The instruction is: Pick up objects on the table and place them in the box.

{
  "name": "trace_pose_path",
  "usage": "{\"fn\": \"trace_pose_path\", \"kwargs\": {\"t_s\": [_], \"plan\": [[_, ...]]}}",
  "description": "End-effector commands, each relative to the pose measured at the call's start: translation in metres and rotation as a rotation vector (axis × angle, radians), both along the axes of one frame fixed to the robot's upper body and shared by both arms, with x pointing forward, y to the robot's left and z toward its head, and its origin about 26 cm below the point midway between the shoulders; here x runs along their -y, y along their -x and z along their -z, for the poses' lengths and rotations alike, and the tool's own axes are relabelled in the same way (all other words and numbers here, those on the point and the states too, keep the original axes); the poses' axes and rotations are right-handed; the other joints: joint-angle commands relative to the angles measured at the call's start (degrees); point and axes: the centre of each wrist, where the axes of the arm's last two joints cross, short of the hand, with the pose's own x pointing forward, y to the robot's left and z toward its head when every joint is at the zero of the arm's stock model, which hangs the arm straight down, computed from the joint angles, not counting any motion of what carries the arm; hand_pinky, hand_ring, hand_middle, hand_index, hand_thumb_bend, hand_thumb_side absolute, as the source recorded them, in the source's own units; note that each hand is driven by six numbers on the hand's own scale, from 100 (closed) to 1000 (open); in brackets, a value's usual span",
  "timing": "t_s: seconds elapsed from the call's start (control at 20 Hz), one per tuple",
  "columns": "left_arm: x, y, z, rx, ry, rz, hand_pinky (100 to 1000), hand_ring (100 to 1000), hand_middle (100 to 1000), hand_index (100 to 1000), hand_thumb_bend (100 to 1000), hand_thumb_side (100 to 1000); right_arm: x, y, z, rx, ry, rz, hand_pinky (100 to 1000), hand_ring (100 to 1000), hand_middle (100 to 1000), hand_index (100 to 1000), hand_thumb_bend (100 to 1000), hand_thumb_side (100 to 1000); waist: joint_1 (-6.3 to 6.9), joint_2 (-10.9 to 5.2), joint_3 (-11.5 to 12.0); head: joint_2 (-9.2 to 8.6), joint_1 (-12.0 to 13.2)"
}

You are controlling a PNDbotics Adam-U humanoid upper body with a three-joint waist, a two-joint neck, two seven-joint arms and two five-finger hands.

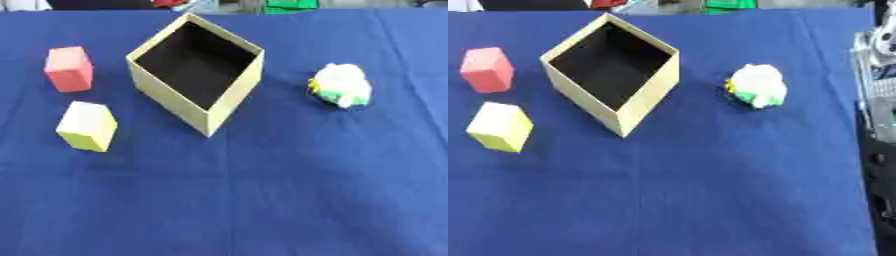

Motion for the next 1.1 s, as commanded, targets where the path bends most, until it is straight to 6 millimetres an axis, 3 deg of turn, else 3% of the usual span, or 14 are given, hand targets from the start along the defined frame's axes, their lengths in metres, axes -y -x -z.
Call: {"fn": "trace_pose_path", "kwargs": {"t_s": [0.05,0.55,1.1], "plan": [[0.0,0.002,-0.009,0.027,-0.026,0.001,731,655,675,792,300,1000,0.003,0.0,-0.011,0.01,0.046,0.024,843,761,692,913,100,898,-0.03,-1.14,0.19,0.58,-0.23],[0.0,0.002,-0.009,0.022,-0.033,0.007,731,655,675,790,297,1000,-0.001,-0.02,-0.022,-0.123,0.235,0.102,856,810,757,960,100,988,0.08,-1.19,0.52,1.76,-0.45],[-0.001,0.003,-0.007,0.007,-0.045,0.009,731,656,676,789,295,1000,-0.002,-0.064,-0.04,-0.324,0.574,0.342,888,904,845,934,100,1000,-0.23,-2.02,0.48,2.28,-0.98]]}}
